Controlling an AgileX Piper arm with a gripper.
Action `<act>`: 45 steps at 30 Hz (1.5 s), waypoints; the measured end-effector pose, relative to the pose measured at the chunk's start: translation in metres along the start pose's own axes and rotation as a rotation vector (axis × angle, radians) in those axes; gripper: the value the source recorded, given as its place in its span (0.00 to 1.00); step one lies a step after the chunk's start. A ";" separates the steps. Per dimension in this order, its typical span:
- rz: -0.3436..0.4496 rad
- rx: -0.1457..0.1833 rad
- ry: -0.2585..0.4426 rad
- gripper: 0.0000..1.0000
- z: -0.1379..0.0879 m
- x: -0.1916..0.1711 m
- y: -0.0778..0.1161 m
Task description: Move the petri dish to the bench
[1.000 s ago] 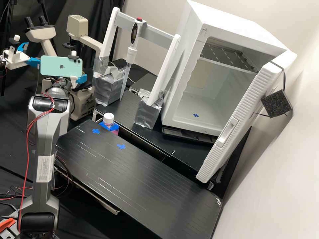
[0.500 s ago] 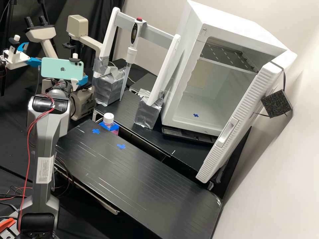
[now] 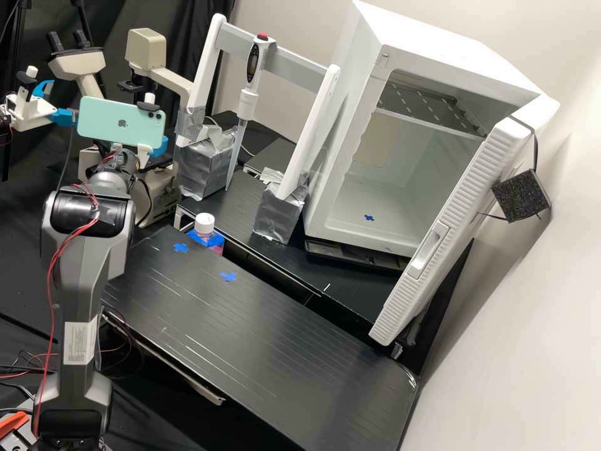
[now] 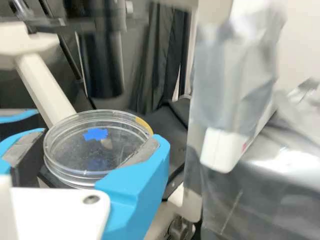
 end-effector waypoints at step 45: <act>0.150 -0.098 0.004 0.00 0.080 -0.207 -0.014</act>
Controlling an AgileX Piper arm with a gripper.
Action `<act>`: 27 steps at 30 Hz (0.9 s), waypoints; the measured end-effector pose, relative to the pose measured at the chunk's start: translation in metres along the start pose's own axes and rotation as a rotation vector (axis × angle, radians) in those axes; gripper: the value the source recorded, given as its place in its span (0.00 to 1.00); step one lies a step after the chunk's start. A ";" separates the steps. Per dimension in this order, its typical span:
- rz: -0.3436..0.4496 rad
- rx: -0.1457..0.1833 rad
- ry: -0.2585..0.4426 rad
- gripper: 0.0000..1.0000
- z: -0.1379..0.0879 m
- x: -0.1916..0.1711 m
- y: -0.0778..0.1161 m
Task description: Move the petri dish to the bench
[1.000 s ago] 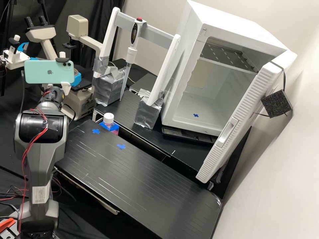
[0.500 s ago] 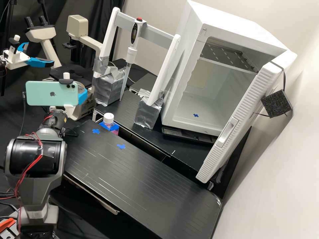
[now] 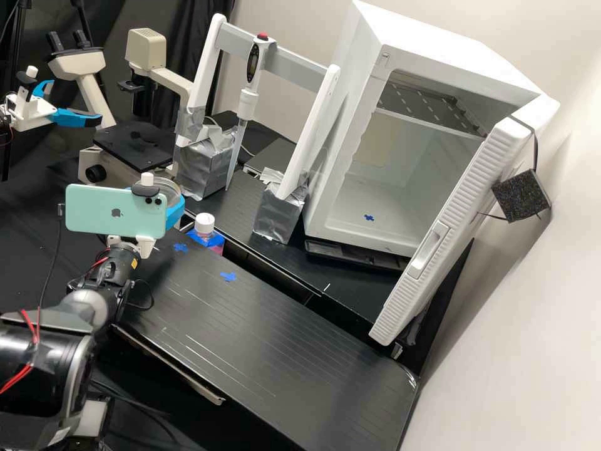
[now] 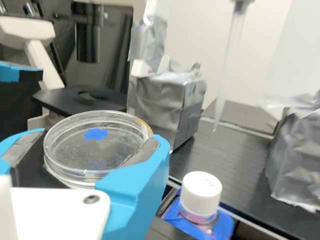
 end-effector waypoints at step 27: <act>0.238 -0.022 -0.195 0.00 0.076 -0.082 0.032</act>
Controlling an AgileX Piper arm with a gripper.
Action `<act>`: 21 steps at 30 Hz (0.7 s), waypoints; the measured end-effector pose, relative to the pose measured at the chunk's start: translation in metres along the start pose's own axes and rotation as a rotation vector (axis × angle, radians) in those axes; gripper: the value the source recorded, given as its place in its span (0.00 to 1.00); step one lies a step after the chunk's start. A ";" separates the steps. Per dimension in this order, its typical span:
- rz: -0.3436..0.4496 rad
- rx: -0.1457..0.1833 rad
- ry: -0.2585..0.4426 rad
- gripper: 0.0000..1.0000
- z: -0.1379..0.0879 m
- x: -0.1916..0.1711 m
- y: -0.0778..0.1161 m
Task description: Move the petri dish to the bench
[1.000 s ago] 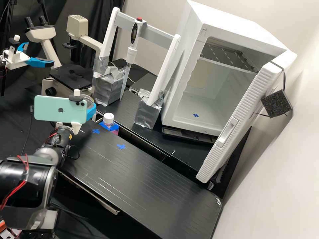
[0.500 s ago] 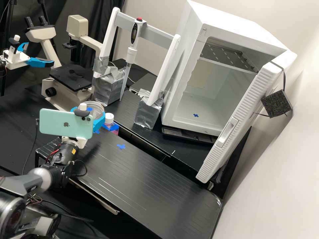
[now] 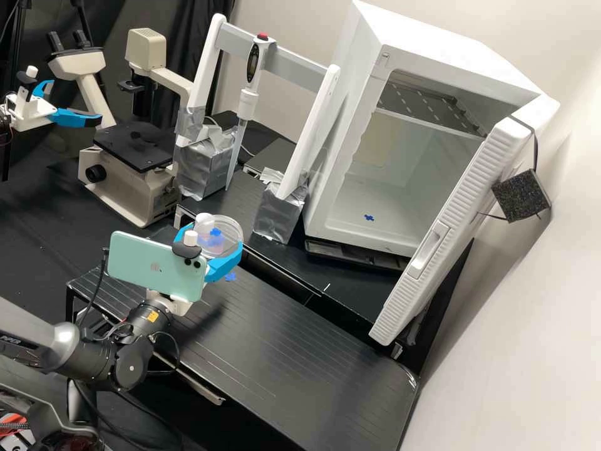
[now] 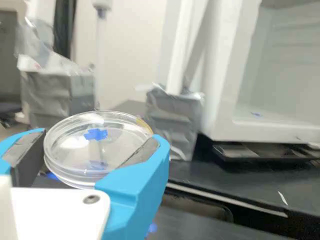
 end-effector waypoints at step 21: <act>-0.068 0.058 -0.170 1.00 0.035 -0.008 -0.002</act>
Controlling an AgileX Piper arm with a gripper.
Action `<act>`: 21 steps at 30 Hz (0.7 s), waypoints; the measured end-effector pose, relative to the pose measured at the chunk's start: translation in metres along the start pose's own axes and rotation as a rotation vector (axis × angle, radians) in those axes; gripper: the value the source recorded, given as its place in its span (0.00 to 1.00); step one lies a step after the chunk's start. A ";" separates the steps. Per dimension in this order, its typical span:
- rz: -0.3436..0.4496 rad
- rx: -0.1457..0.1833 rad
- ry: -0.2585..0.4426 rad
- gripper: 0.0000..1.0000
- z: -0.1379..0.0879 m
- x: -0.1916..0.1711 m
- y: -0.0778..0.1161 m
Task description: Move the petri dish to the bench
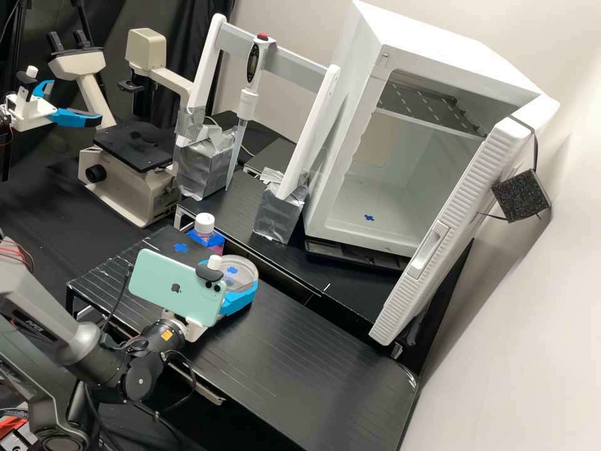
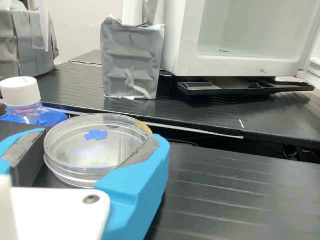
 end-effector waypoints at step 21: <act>0.117 -0.102 0.040 1.00 -0.018 -0.007 0.009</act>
